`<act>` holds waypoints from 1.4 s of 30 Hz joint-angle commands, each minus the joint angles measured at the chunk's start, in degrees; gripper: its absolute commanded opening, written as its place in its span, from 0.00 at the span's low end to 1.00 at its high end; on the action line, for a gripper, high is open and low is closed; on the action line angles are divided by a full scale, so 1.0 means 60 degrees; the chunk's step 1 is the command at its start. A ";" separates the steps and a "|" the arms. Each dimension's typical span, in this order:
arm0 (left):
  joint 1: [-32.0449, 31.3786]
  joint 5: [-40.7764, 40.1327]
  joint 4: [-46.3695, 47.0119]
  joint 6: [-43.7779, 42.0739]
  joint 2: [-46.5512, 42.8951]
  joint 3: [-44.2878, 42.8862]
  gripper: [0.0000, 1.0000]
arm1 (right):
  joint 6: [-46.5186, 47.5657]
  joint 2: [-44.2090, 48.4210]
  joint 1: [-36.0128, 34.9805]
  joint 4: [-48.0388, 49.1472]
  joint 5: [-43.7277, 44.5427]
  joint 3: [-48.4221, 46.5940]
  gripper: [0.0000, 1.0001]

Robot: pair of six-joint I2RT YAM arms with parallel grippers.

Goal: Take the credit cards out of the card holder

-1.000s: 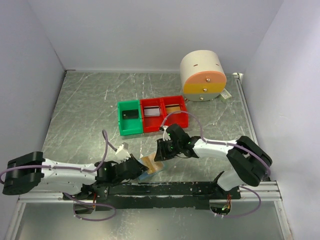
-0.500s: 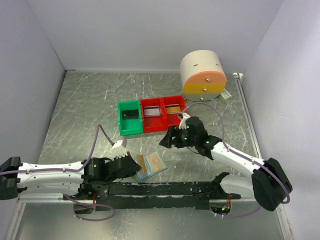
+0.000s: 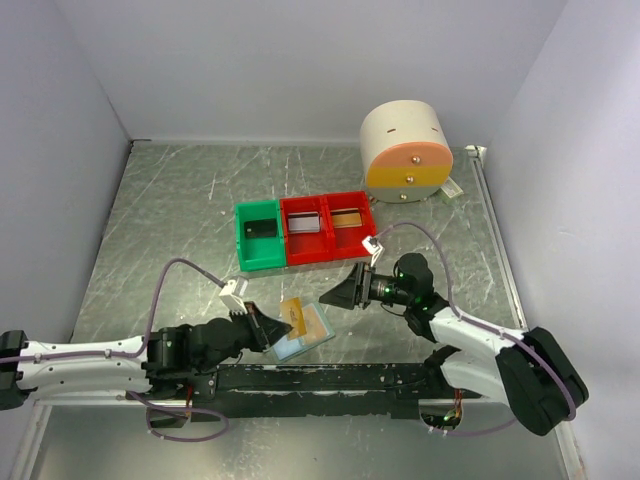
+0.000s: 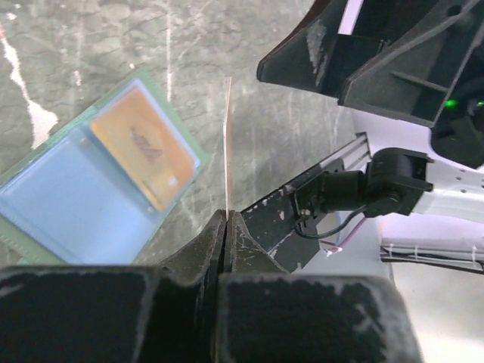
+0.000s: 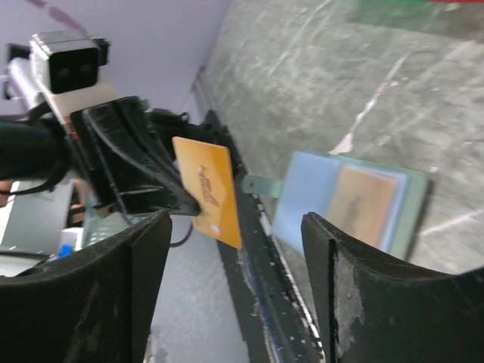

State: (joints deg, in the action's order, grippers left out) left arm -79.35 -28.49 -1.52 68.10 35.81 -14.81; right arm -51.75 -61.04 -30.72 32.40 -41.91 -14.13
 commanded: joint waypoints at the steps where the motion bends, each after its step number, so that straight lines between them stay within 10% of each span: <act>1: -0.0046 0.0289 0.2184 -0.0784 -0.0044 0.0283 0.07 | -0.1199 -0.0529 -0.0084 0.2660 -0.1321 0.0157 0.65; 42: -0.0039 0.0848 0.5657 -0.0912 0.0951 0.1167 0.07 | -0.2251 -0.1953 -0.1016 0.4956 -0.2813 -0.0208 0.09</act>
State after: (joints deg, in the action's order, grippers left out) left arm -79.35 -23.22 28.69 63.22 41.10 -9.32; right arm -64.34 -72.60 -36.36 58.70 -56.90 -15.03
